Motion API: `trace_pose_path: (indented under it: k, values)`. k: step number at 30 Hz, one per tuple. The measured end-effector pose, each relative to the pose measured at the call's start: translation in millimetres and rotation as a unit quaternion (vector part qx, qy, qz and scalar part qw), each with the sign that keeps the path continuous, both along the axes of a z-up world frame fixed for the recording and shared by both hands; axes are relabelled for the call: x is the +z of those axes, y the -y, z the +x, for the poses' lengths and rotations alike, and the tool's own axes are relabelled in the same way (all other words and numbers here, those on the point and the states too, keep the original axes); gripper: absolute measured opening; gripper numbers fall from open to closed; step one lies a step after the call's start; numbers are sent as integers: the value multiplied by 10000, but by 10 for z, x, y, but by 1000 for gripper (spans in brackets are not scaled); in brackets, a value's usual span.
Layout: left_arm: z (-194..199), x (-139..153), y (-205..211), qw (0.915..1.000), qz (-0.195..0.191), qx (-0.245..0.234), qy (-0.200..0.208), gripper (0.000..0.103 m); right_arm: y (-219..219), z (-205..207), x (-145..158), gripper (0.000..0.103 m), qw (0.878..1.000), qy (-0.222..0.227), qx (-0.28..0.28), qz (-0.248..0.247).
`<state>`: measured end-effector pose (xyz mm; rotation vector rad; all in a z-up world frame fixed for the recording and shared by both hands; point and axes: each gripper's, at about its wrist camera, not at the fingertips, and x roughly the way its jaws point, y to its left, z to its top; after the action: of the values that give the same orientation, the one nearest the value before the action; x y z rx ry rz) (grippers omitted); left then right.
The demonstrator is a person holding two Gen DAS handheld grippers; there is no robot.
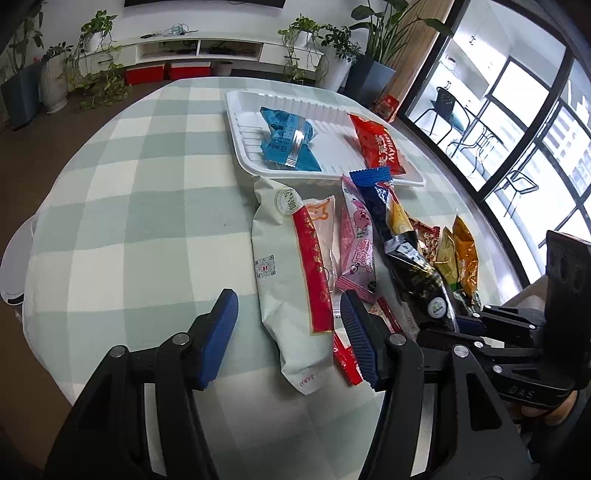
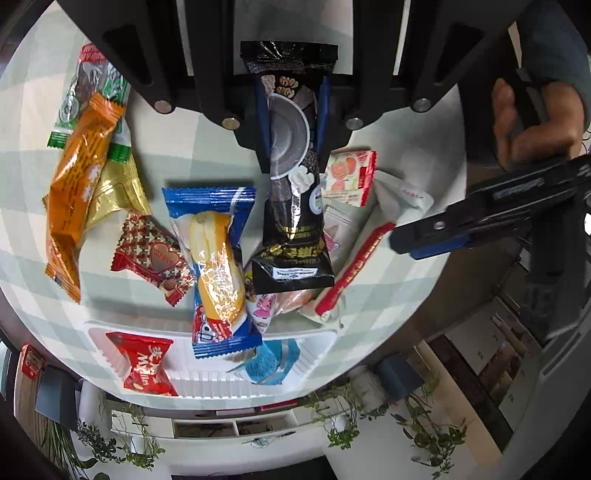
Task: Organize snacks
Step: 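Close right gripper on black snack bag, then close left gripper on long white bag with red stripe while right gripper holds black bag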
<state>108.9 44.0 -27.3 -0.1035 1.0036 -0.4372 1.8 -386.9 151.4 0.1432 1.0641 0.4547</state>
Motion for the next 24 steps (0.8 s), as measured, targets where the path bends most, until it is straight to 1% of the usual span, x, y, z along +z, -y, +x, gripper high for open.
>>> trace_pose_path:
  k: [3, 4, 8, 11, 13, 14, 15, 16, 18, 24]
  values:
    - [149, -45, 19, 9997, 9, -106, -217, 56, 73, -73, 94, 23, 9997, 113, 5, 215]
    - [217, -81, 34, 9993, 42, -153, -345, 56, 90, -87, 117, 23, 9996, 130, 22, 255]
    - [360, -183, 78, 9976, 54, -276, -628, 56, 130, -112, 151, 23, 9992, 172, 30, 357]
    - [421, -265, 108, 9965, 55, -334, -761, 55, 146, -109, 131, 23, 9991, 147, 16, 400]
    - [430, -284, 138, 9966, 113, -355, -730, 55, 161, -103, 121, 23, 9990, 124, 8, 434]
    - [441, -285, 142, 9966, 123, -357, -731, 52, 174, -93, 110, 23, 9989, 114, 1, 454]
    - [454, -289, 137, 9966, 114, -351, -735, 43, 184, -88, 99, 23, 9988, 98, -9, 475]
    - [460, -292, 124, 9968, 131, -310, -728, 38, 195, -82, 88, 23, 9988, 86, -20, 491]
    - [468, -302, 108, 9970, 254, -292, -666, 17, 205, -74, 77, 23, 9987, 75, -40, 508]
    - [352, -286, 159, 9969, 620, -361, -308, 15, 235, -67, 65, 23, 9984, 82, -112, 555]
